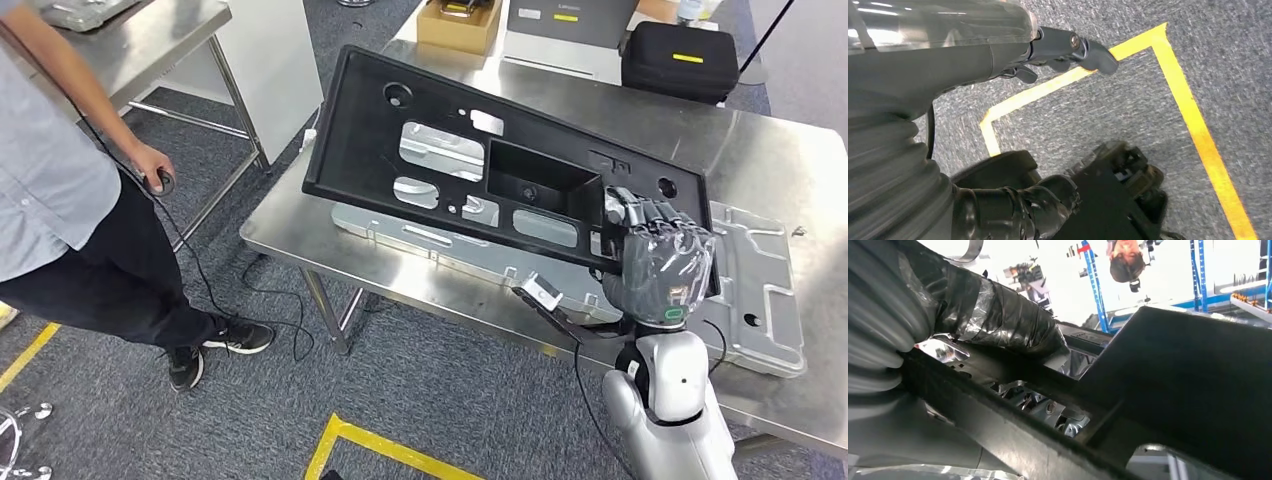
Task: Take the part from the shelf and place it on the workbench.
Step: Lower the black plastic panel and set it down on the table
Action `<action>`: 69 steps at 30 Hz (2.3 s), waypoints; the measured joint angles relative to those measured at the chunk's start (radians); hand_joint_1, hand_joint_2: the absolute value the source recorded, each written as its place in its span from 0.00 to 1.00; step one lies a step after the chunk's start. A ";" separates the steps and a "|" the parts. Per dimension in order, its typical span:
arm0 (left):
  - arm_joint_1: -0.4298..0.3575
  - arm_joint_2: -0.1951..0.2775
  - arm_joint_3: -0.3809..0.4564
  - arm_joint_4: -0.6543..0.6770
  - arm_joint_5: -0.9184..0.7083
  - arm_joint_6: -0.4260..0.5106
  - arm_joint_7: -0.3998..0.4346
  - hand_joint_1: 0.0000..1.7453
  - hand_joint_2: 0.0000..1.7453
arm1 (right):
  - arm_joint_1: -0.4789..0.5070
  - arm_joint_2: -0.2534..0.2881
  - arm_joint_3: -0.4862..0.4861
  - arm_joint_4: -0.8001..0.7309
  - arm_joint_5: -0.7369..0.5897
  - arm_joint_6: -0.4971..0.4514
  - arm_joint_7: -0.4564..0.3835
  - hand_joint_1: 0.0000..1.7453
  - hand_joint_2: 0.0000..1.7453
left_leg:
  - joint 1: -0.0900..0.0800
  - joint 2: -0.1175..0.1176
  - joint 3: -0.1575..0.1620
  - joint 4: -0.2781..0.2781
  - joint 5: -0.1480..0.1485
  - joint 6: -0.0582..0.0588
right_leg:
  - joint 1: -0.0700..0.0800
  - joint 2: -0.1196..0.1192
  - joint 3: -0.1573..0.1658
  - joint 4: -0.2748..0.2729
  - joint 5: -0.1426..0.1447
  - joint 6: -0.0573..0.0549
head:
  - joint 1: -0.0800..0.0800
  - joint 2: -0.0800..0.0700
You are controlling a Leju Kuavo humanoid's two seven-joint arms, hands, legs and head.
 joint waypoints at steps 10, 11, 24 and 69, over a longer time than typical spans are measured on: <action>-0.007 -0.002 0.000 0.000 -0.020 -0.016 0.006 0.00 1.00 | -0.105 -0.015 0.034 0.107 0.033 0.047 0.040 1.00 1.00 | 0.007 -0.002 0.010 -0.014 0.005 0.021 | -0.015 -0.001 -0.088 0.162 -0.034 0.029 | 0.001 0.000; -0.007 -0.003 0.000 0.000 -0.021 -0.018 0.007 0.00 1.00 | -0.116 -0.016 0.037 0.116 0.035 0.050 0.044 1.00 1.00 | 0.005 -0.003 0.011 -0.012 0.002 0.017 | -0.014 -0.001 -0.057 0.095 -0.005 0.027 | 0.001 0.000; -0.012 -0.003 0.000 0.000 -0.038 -0.026 0.024 0.00 0.25 | -0.237 -0.018 0.083 0.250 0.086 0.121 0.125 0.98 1.00 | 0.006 0.001 -0.126 0.235 -0.077 -0.026 | -0.010 -0.001 -0.009 -0.008 0.018 -0.022 | -0.002 0.000; -0.041 -0.014 0.000 0.000 -0.106 -0.011 0.079 0.00 0.00 | -0.444 -0.104 0.110 0.857 0.171 0.195 0.379 0.00 1.00 | 0.006 -0.002 -0.013 -0.024 0.033 0.027 | -0.013 0.003 -0.153 0.261 -0.096 0.036 | -0.001 0.000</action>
